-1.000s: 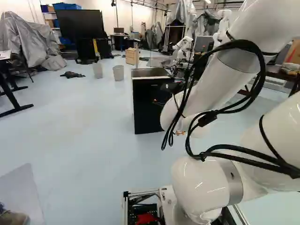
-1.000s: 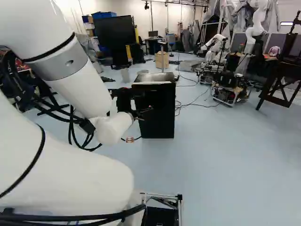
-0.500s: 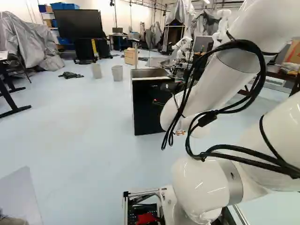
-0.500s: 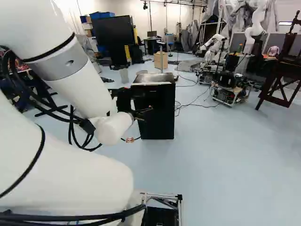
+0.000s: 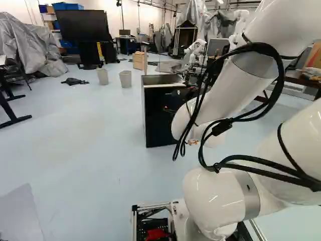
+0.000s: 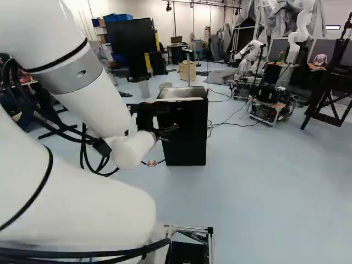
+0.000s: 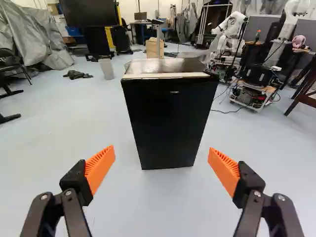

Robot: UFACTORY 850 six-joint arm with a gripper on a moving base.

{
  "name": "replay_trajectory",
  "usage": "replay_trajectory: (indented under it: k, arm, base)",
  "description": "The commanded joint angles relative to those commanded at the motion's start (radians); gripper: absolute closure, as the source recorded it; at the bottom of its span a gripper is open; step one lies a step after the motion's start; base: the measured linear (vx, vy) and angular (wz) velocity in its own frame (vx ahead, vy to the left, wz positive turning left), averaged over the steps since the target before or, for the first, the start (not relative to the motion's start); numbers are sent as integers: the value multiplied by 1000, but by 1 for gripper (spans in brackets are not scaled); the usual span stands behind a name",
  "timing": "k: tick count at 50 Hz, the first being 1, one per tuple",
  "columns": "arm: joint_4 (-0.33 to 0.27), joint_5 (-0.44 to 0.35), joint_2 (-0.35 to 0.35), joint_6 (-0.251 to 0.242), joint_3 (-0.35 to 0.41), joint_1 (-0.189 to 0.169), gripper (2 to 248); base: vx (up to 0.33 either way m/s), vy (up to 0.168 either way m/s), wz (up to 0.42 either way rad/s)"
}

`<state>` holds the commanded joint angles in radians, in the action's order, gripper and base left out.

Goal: Grab a drink from the fridge

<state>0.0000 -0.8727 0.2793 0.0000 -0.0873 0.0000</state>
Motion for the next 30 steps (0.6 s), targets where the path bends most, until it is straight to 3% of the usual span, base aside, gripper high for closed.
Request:
replay_trajectory:
  k: [30]
  arm:
    - [0,0,0,0,0,0,3]
  base:
    - [81,55,-14]
